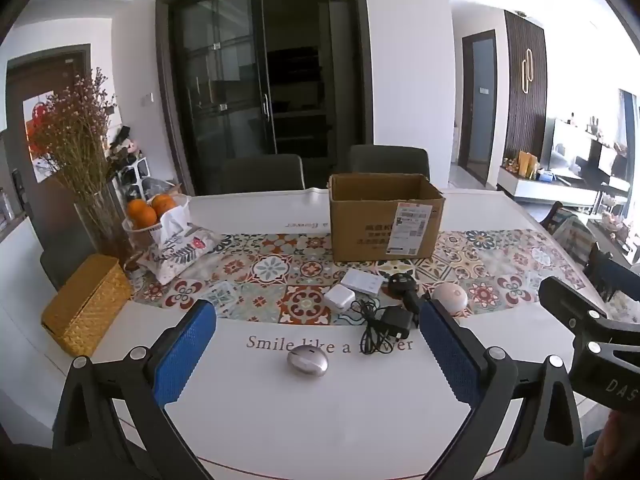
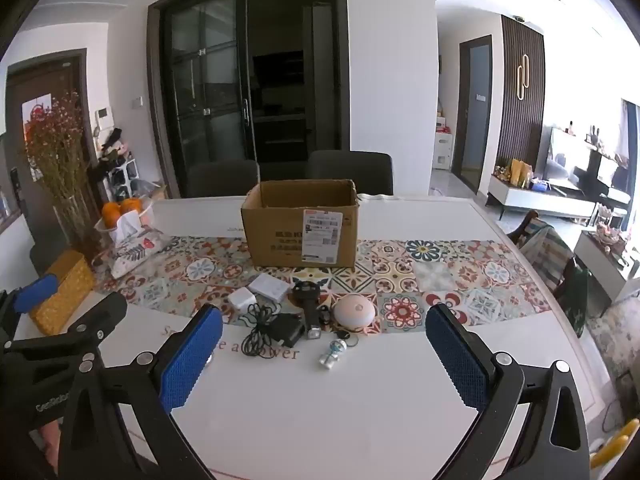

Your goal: Organize rigid objects

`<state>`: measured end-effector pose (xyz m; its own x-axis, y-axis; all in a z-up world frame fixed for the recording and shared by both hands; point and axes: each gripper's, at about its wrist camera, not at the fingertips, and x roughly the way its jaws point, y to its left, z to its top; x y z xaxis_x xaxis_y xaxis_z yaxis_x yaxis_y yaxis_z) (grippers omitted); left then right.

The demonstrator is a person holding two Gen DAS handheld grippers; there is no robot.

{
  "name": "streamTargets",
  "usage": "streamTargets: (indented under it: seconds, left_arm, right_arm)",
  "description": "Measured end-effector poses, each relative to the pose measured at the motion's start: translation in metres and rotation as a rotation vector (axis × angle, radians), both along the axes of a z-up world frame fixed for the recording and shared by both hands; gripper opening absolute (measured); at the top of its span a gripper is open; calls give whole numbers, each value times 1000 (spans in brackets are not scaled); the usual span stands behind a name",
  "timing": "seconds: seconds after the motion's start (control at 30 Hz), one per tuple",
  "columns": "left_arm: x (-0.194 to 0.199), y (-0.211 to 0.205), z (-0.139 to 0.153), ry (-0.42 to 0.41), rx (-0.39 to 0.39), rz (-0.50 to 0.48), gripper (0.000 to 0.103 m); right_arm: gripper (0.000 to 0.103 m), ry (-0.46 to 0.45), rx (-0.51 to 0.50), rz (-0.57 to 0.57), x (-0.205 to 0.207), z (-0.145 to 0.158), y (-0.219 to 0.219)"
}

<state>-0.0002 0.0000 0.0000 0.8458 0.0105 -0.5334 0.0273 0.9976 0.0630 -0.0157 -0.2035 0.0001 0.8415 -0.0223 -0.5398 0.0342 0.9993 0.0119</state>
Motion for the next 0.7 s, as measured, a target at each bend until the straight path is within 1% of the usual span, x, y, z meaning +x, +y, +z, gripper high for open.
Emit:
streamTargets:
  seconds: [0.13,0.17,0.3,0.33,0.37,0.4,0.53,0.57,0.7]
  left_arm:
    - [-1,0,0,3,11,15,103]
    - [-2,0,0,3,13,19,103]
    - [-4,-5,1,-5,26,29,103]
    - [0,-4,-4,-11,3,9,103]
    - [-5,2,0,-14,-5,6,103]
    - [-1,6,3,-8,-10,3,103]
    - [2,6,5,-5,-13,-4,103]
    - [3,6,6,-7,-12,-5,103]
    - [5,8,9,-14,-11,-4,103]
  right_arm:
    - [102,12,3,2,1,-2,1]
    - [102,-4,23,-7,0,-1,-1]
    - [102,6,9,-4,3,-2,5]
    - [102,2,13,-5,3,0,4]
    - [102,-1,16,-5,1,2,3]
    - [102,-5,15,-4,-1,1,6]
    - [102,-10,9,-9,1,2,11]
    - [102,-10,17,-7,1,3,4]
    - [102,-8,22,-2,4,7,5]
